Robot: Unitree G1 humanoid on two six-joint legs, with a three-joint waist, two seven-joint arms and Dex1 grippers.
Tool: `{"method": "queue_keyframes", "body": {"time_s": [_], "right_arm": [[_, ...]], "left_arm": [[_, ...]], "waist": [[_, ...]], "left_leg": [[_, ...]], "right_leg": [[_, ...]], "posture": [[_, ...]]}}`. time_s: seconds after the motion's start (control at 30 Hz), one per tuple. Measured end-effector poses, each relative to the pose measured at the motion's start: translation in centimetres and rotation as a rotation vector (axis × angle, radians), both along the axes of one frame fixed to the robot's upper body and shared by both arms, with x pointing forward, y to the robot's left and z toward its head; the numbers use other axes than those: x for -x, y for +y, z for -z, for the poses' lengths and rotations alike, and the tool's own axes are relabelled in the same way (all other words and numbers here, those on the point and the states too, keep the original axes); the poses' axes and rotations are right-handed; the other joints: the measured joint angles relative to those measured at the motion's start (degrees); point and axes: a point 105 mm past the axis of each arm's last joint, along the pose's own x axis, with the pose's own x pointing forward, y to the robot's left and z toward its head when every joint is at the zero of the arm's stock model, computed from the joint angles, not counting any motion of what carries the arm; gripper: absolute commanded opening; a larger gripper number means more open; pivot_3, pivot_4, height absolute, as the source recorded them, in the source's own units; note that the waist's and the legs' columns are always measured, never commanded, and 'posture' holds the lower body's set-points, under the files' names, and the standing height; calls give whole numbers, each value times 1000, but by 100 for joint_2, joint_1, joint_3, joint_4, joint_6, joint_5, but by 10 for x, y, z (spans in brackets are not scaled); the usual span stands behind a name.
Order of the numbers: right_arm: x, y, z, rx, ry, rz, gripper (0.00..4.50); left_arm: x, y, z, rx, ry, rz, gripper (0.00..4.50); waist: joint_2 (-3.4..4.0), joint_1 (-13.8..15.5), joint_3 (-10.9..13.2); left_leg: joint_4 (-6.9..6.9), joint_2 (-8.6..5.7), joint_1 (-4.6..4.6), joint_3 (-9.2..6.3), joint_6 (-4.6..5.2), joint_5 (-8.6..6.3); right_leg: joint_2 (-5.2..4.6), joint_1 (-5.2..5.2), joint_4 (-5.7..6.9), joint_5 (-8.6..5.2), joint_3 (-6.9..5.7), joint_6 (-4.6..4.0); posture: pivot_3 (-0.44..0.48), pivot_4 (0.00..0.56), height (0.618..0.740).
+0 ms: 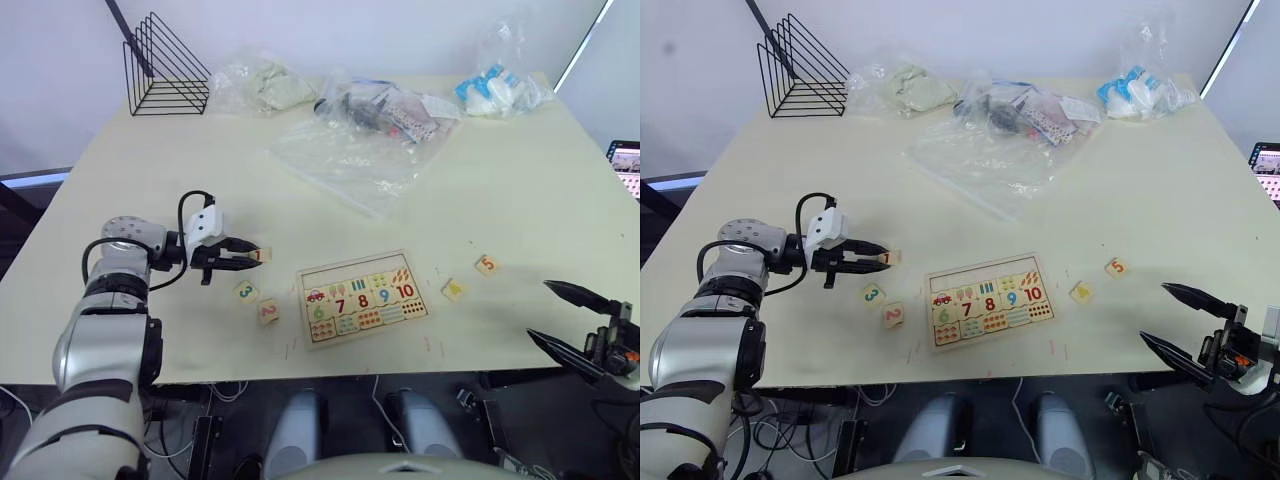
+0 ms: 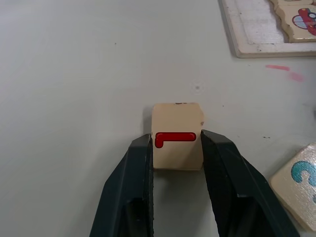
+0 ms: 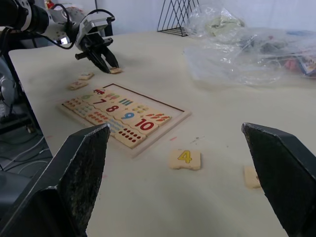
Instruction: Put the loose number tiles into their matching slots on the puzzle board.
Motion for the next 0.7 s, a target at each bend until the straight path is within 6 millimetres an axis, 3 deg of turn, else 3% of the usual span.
{"method": "queue_keyframes", "body": {"time_s": [0.33, 0.5, 0.7], "right_arm": [[-4, -5, 2, 20, -10, -18, 4500], [-7, -3, 0, 35, -25, -31, 4500], [-9, 8, -6, 46, -50, -63, 4500]], "left_arm": [[7, 14, -32, 29, -76, -25, 916], [20, -7, -42, 77, -33, 26, 916], [35, -30, -58, 79, -37, -30, 916]], "waist": [[1, 11, 0], [2, 11, 1], [5, 11, 3]], "left_leg": [[0, 2, 0, -1, 0, 0], [1, 5, 0, -12, 0, 0], [1, 4, 4, -16, 0, 0]], "right_leg": [[-3, 0, 1, 0, 1, 0], [-3, 0, 2, 0, 2, -1], [-2, 0, 2, 0, 5, -1]], "posture": [[0, 150, 740], [0, 150, 740], [0, 150, 740]]}}
